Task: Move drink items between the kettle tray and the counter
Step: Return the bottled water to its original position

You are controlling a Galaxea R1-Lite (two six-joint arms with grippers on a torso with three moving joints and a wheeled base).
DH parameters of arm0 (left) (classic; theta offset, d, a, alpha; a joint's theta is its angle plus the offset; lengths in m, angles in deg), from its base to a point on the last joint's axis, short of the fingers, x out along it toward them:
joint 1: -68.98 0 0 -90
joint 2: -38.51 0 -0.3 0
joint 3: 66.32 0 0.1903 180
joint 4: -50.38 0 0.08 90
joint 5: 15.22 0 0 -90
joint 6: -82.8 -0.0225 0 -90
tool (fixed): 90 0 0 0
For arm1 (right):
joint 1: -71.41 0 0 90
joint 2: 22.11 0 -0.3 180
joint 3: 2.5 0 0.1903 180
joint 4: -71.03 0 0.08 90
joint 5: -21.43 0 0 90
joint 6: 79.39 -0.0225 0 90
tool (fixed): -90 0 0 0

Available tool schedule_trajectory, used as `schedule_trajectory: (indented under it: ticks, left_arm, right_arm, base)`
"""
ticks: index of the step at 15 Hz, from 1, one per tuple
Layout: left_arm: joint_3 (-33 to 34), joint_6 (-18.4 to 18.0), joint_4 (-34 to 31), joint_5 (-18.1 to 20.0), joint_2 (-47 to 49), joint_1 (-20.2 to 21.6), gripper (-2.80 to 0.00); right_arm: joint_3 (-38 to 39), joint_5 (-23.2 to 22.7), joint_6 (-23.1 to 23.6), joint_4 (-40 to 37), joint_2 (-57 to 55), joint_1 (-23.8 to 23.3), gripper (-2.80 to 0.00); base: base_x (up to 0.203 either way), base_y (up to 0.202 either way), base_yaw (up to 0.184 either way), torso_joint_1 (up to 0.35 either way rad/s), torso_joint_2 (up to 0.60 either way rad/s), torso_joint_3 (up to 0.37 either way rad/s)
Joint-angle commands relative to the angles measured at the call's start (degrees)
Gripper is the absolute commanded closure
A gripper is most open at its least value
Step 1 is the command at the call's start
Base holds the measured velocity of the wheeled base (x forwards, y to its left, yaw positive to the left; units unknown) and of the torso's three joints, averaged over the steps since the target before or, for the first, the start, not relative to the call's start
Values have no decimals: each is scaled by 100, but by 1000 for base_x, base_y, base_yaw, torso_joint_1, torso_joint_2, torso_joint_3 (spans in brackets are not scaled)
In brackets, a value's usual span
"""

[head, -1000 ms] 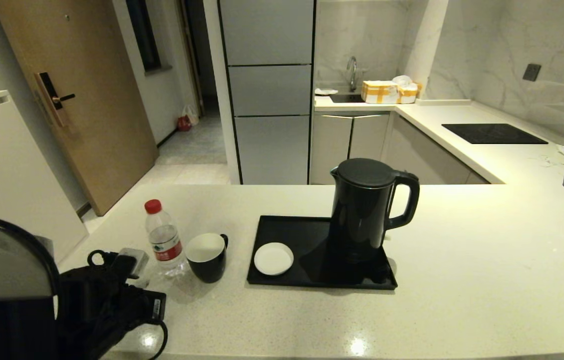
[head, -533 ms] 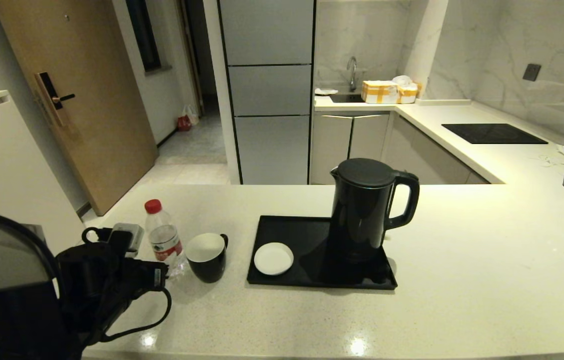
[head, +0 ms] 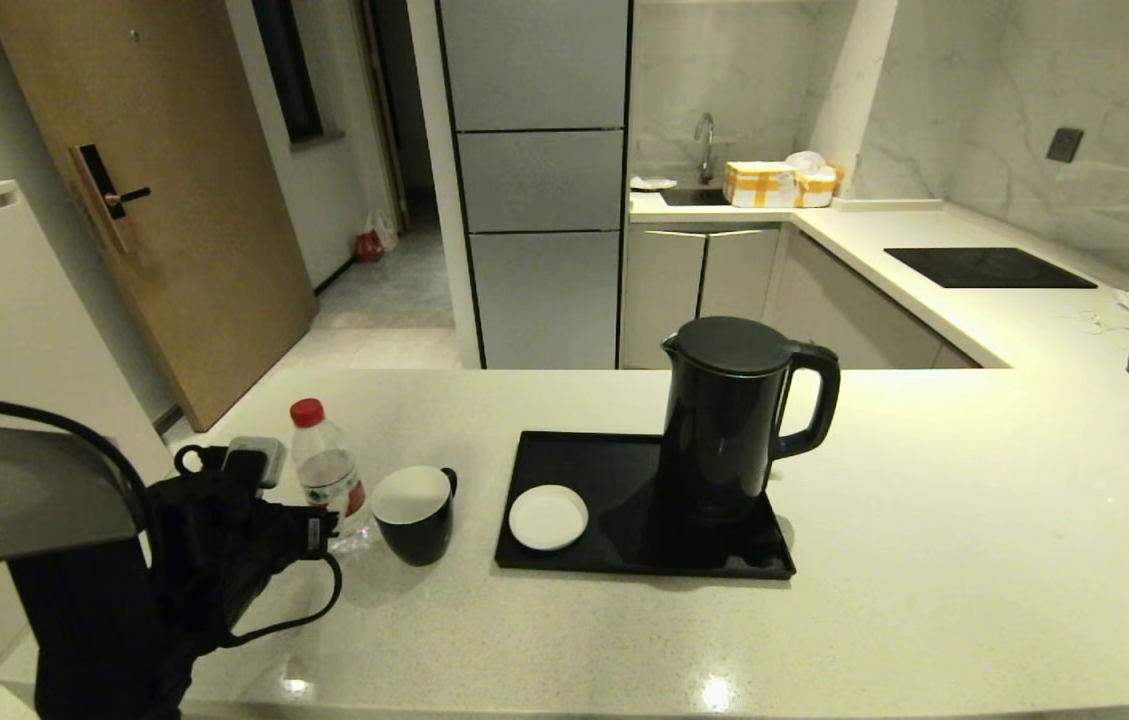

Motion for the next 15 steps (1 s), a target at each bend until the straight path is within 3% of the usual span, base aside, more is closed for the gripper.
schedule_trajectory:
  ticks: [1, 15]
  left_arm:
    - [-283, -20, 54, -6, 254, 98, -280]
    - [-1092, -172, 54, -5, 1037, 227, -280]
  right_arm:
    - [0, 0, 3, -2, -7, 1, 0]
    - [0, 0, 3, -2, -7, 1, 0]
  base:
    - [0, 0, 0, 0, 0, 0]
    - [0, 0, 0, 0, 0, 0]
